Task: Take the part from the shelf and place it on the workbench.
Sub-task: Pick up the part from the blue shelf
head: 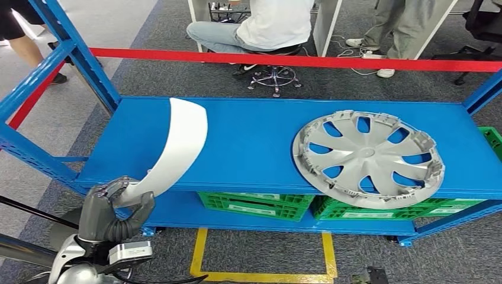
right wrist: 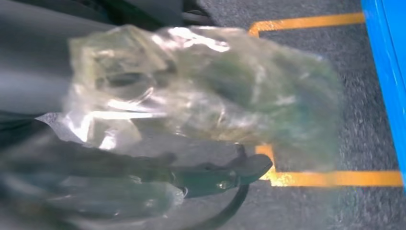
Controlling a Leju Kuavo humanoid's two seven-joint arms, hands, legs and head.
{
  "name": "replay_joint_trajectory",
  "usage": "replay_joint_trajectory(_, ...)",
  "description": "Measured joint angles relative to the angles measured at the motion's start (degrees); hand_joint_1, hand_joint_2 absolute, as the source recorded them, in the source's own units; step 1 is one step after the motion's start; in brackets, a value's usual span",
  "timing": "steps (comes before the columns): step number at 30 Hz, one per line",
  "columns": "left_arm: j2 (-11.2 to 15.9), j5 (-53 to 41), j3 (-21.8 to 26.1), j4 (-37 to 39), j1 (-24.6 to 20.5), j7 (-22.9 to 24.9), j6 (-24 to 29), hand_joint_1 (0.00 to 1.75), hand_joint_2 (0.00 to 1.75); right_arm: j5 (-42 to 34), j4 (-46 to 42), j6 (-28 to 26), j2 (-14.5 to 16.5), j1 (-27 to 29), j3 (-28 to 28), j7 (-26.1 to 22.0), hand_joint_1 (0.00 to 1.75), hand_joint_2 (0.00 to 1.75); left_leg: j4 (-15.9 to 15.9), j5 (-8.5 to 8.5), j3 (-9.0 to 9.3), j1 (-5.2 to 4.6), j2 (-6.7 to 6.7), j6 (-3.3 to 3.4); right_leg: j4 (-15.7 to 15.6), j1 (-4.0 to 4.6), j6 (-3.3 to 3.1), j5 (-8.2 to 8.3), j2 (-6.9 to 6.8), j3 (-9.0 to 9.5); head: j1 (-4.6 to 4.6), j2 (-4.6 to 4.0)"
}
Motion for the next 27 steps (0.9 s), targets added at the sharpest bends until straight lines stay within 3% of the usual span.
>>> replay_joint_trajectory(1,-0.05,0.2,-0.08,0.0,0.35,-0.14,0.13,1.75,1.75,0.04,0.01,-0.09,0.03,-0.13,-0.16,0.1,0.0,0.0,0.49,-0.09,-0.27,0.11,-0.03,-0.46,-3.66,-0.22,0.37,1.51,-0.07,1.81,0.01,0.0)
replay_joint_trajectory(3,-0.14,0.33,-0.23,-0.01,0.76,-0.31,0.23,1.75,1.75,0.1,0.03,-0.2,0.19,-0.42,-0.33,0.21,0.0,0.0,1.69,-0.2,-0.99,0.09,-0.13,-1.51,-8.26,-0.36,0.07,3.08,0.15,3.9,0.09,0.0)
replay_joint_trajectory(7,-0.28,0.34,-0.51,-0.02,1.16,-0.52,0.34,1.75,1.75,0.11,0.07,-0.23,0.32,-0.52,-0.43,0.35,0.0,0.0,2.7,0.01,-1.87,0.14,-0.23,-2.81,-8.07,-0.08,-2.03,3.88,0.38,3.26,0.06,0.0)
replay_joint_trajectory(9,-0.28,0.34,-0.56,-0.03,1.26,-0.54,0.4,1.75,1.75,0.13,0.08,-0.25,0.32,-0.61,-0.48,0.35,0.0,0.0,6.46,-3.43,-3.22,0.26,-0.25,-3.23,-8.05,-0.06,-3.02,4.66,0.26,2.45,-0.07,0.0)
replay_joint_trajectory(11,-0.28,0.35,-0.61,-0.04,1.35,-0.56,0.45,1.75,1.75,0.14,0.08,-0.26,0.32,-0.67,-0.51,0.34,0.0,0.0,13.34,-8.55,-5.2,0.28,-0.28,-3.41,-8.02,0.22,-3.54,5.42,0.15,1.45,-0.18,0.0)
replay_joint_trajectory(12,-0.28,0.35,-0.63,-0.04,1.39,-0.57,0.46,1.75,1.75,0.14,0.09,-0.26,0.32,-0.67,-0.53,0.34,0.0,0.0,16.19,-10.25,-5.75,0.28,-0.28,-3.39,-8.0,0.39,-3.66,5.83,0.1,0.87,-0.2,0.0)
replay_joint_trajectory(13,-0.28,0.35,-0.65,-0.04,1.42,-0.57,0.46,1.75,1.75,0.14,0.09,-0.26,0.32,-0.66,-0.57,0.34,0.0,0.0,17.49,-10.92,-5.57,0.26,-0.28,-3.24,-7.98,0.56,-3.72,6.24,0.05,0.29,-0.2,0.0)
replay_joint_trajectory(14,-0.28,0.35,-0.66,-0.04,1.44,-0.57,0.46,1.75,1.75,0.14,0.1,-0.26,0.32,-0.68,-0.61,0.34,0.0,0.0,16.68,-10.54,-4.38,0.21,-0.29,-2.96,-7.98,0.73,-3.73,6.67,0.04,-0.26,-0.19,0.0)
replay_joint_trajectory(15,-0.28,0.35,-0.67,-0.04,1.44,-0.57,0.46,1.75,1.75,0.14,0.1,-0.26,0.32,-0.71,-0.67,0.34,0.0,0.0,13.9,-9.39,-2.22,0.09,-0.31,-2.54,-7.98,0.87,-3.73,7.1,0.05,-0.77,-0.2,0.0)
replay_joint_trajectory(17,-0.28,0.34,-0.71,-0.1,1.34,-0.57,0.46,1.75,1.75,0.14,0.09,-0.27,0.4,-0.8,-0.74,0.34,0.0,0.0,5.68,-7.22,3.17,-0.38,-0.37,-1.31,-8.01,1.03,-3.54,7.93,0.1,-1.54,-0.19,0.0)
replay_joint_trajectory(18,-0.3,0.34,-0.74,-0.15,1.27,-0.6,0.5,1.75,1.75,0.14,0.09,-0.29,0.46,-0.84,-0.77,0.33,0.0,0.0,2.7,-6.68,4.86,-0.65,-0.4,-0.9,-8.03,1.02,-3.28,8.33,0.09,-1.84,-0.19,0.0)
replay_joint_trajectory(19,-0.31,0.35,-0.78,-0.2,1.24,-0.61,0.55,1.75,1.75,0.14,0.08,-0.32,0.52,-0.87,-0.79,0.34,0.0,0.0,1.04,-6.54,5.65,-0.9,-0.43,-0.64,-8.08,0.93,-2.91,8.72,0.05,-2.04,-0.16,0.0)
replay_joint_trajectory(21,-0.34,0.39,-0.84,-0.25,1.3,-0.64,0.7,1.75,1.75,0.41,0.11,-0.5,0.56,-0.84,-0.81,0.51,0.0,0.0,0.49,-5.88,5.37,-1.22,-0.45,-0.48,-8.43,0.71,-1.99,9.58,-0.05,-2.23,-0.17,0.0)
replay_joint_trajectory(23,-0.39,0.44,-0.91,-0.26,1.32,-0.58,0.99,1.75,1.75,0.92,0.21,-1.17,0.54,-0.83,-0.8,1.09,0.0,0.0,-0.28,-4.48,4.9,-1.12,-0.26,-0.09,-7.92,0.62,-1.4,8.54,-0.07,-2.73,-0.07,0.0)
replay_joint_trajectory(25,-0.45,0.65,-0.98,-0.26,1.34,-0.32,1.33,1.75,1.75,1.35,0.32,-1.92,0.52,-0.86,-0.78,2.03,0.0,0.0,-0.81,-3.02,3.81,-0.96,-0.05,0.36,-3.65,0.65,-1.15,3.62,-0.09,-4.23,0.2,0.0)
replay_joint_trajectory(27,-0.49,0.97,-1.0,-0.26,1.43,0.14,1.48,1.75,1.75,1.74,0.38,-2.25,0.51,-0.87,-0.77,3.29,0.0,0.0,-0.75,-1.83,2.23,-1.13,0.02,0.63,3.08,0.68,-0.9,-1.22,-0.11,-5.61,0.37,0.0)
